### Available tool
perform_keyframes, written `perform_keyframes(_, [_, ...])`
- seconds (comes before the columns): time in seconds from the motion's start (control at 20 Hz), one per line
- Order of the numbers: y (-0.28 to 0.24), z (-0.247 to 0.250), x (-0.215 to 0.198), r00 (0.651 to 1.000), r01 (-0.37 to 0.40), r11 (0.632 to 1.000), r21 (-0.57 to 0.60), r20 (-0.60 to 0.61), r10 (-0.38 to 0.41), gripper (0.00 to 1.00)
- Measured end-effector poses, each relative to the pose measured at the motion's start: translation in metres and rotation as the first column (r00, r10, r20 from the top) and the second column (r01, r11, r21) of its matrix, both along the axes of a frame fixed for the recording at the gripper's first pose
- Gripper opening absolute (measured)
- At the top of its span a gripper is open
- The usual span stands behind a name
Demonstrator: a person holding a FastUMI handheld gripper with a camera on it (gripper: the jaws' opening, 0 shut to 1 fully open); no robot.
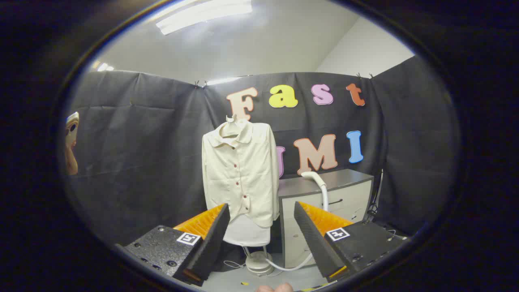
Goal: Iron the clothes twice with a garment steamer, once on the left side and once on the right side.
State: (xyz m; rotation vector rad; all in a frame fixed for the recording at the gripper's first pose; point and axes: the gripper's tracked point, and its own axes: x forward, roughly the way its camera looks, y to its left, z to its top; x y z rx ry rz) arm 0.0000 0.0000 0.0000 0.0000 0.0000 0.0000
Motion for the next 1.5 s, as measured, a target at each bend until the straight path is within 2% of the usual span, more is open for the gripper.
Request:
perform_keyframes(0.25, [-0.013,-0.006,-0.015,0.999,0.029,1.000,0.000,-0.019,-0.029,0.97])
perform_keyframes(0.9, [-0.006,-0.028,-0.036,0.995,0.069,0.998,0.009,-0.066,-0.068,0.97])
perform_keyframes(1.5, [-0.014,-0.033,-0.008,0.988,0.137,0.989,-0.048,-0.065,-0.140,0.97])
